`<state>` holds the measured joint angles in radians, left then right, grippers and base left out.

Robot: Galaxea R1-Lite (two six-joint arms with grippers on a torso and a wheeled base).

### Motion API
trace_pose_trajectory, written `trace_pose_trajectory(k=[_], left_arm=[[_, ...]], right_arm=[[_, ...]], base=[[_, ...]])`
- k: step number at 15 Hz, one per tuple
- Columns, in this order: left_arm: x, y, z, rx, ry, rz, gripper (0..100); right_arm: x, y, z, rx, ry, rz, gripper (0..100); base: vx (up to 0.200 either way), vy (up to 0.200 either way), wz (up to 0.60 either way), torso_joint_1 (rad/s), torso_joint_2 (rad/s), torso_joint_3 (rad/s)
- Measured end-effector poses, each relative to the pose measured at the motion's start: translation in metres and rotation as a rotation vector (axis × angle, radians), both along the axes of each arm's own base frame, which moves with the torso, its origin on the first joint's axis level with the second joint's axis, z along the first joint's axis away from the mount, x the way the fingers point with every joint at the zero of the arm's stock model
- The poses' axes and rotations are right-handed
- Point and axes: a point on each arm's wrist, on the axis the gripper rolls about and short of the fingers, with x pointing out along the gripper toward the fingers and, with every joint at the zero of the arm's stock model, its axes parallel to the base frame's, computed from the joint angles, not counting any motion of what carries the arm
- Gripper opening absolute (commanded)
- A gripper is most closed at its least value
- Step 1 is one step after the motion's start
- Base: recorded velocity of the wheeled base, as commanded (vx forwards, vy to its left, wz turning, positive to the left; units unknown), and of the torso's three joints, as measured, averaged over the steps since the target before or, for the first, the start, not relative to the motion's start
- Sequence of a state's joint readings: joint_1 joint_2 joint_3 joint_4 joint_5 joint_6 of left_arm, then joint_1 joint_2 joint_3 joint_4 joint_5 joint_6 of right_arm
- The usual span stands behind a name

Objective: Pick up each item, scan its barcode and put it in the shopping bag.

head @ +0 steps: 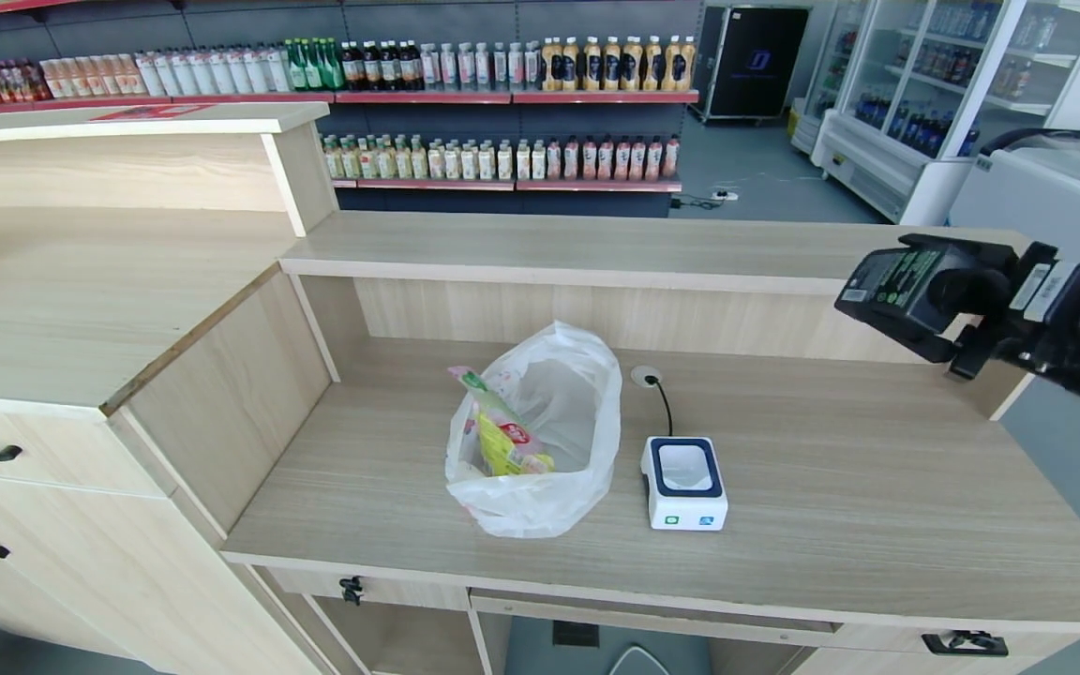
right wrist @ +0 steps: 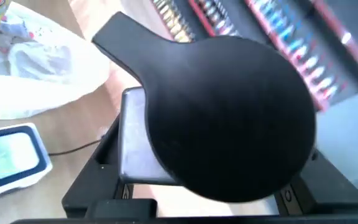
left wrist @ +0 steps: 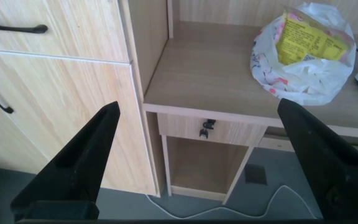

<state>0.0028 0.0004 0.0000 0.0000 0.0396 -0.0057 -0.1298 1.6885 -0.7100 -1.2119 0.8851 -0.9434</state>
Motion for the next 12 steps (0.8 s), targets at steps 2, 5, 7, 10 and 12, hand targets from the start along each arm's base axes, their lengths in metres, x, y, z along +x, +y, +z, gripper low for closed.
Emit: trace_pose_trajectory(k=[2, 5, 7, 10, 12], left_arm=[[0.000, 0.000, 0.000, 0.000, 0.000, 0.000, 100], [0.000, 0.000, 0.000, 0.000, 0.000, 0.000, 100], [0.000, 0.000, 0.000, 0.000, 0.000, 0.000, 100], [0.000, 0.000, 0.000, 0.000, 0.000, 0.000, 100], [0.000, 0.000, 0.000, 0.000, 0.000, 0.000, 100]], right_arm=[[-0.012, 0.033, 0.015, -0.149, -0.218, 0.153, 0], [-0.028, 0.081, 0.026, -0.219, -0.394, 0.387, 0], [-0.041, 0.110, 0.031, -0.256, -0.533, 0.509, 0], [-0.054, 0.125, 0.039, -0.272, -0.649, 0.561, 0], [-0.062, 0.128, 0.043, -0.270, -0.679, 0.576, 0]], base=[[0.000, 0.000, 0.00, 0.000, 0.00, 0.000], [0.000, 0.000, 0.00, 0.000, 0.00, 0.000], [0.000, 0.000, 0.00, 0.000, 0.00, 0.000], [0.000, 0.000, 0.00, 0.000, 0.00, 0.000], [0.000, 0.000, 0.00, 0.000, 0.00, 0.000]])
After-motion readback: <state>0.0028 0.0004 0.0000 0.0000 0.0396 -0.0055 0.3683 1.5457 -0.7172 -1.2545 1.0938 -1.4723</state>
